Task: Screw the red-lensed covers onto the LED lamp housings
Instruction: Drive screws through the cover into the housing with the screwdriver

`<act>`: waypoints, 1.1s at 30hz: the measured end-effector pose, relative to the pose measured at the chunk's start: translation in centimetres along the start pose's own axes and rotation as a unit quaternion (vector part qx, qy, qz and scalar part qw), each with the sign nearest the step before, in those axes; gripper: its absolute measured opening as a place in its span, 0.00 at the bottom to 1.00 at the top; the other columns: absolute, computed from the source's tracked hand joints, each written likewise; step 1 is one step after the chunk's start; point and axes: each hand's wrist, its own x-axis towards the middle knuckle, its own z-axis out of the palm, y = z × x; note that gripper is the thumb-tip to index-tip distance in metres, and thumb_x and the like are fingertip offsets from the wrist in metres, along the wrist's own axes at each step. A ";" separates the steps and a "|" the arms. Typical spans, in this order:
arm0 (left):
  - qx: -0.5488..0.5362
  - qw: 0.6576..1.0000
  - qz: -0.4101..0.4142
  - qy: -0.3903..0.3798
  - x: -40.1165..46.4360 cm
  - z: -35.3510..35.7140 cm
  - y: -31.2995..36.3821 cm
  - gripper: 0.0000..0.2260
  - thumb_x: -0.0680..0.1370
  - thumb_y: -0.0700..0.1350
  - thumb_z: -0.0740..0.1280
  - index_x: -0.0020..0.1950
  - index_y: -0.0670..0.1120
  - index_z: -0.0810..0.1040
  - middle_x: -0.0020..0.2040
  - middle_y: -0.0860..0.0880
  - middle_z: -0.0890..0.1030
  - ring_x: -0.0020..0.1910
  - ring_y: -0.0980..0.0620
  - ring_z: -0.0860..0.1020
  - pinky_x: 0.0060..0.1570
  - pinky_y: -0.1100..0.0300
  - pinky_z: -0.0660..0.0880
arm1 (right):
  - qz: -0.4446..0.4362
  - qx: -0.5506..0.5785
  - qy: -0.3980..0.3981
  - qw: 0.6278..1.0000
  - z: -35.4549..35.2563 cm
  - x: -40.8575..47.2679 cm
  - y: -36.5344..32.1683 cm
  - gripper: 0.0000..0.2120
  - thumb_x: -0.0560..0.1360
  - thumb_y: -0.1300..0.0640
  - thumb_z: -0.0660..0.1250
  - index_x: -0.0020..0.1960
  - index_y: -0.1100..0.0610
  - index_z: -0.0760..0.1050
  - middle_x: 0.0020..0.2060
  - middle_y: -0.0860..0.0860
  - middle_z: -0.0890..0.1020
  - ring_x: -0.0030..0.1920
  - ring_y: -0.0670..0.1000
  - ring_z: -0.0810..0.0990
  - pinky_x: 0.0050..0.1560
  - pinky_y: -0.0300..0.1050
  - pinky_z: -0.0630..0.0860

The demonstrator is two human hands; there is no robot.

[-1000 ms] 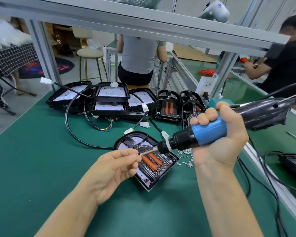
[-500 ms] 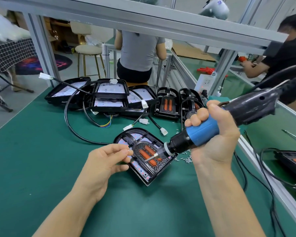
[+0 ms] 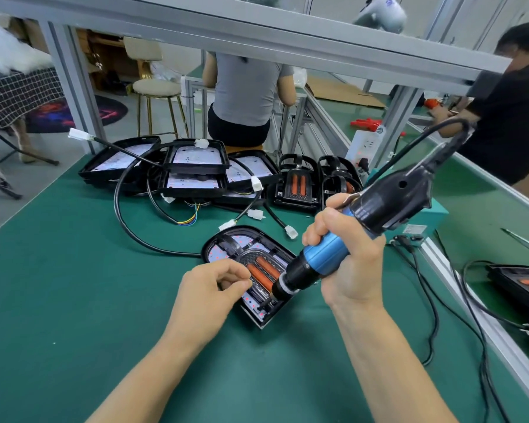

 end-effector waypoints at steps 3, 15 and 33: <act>-0.006 1.000 -0.007 -0.004 0.0 0.0 0.0 0.08 0.72 0.37 0.72 0.37 0.50 0.82 0.37 0.50 0.83 0.35 0.51 0.76 0.37 0.65 0.72 | -0.001 -0.019 -0.007 1.000 0.0 0.0 0.2 0.08 0.63 0.63 0.69 0.36 0.51 0.76 0.29 0.52 0.71 0.26 0.53 0.69 0.33 0.44 0.69; 0.011 1.000 -0.016 -0.014 0.4 -0.2 0.1 0.08 0.71 0.37 0.74 0.36 0.50 0.82 0.36 0.52 0.83 0.34 0.59 0.79 0.36 0.72 0.72 | 0.016 -0.008 -0.028 0.999 -0.1 -0.3 0.3 0.07 0.60 0.58 0.71 0.36 0.50 0.76 0.29 0.51 0.72 0.26 0.52 0.70 0.32 0.42 0.70; 0.046 0.994 0.092 -0.041 2.7 4.4 6.7 0.08 0.72 0.38 0.72 0.36 0.50 0.81 0.32 0.55 0.81 0.28 0.61 0.75 0.28 0.72 0.70 | 0.026 -0.082 0.119 0.989 -7.9 3.6 -7.9 0.10 0.68 0.62 0.70 0.31 0.52 0.73 0.29 0.50 0.71 0.25 0.48 0.71 0.29 0.39 0.70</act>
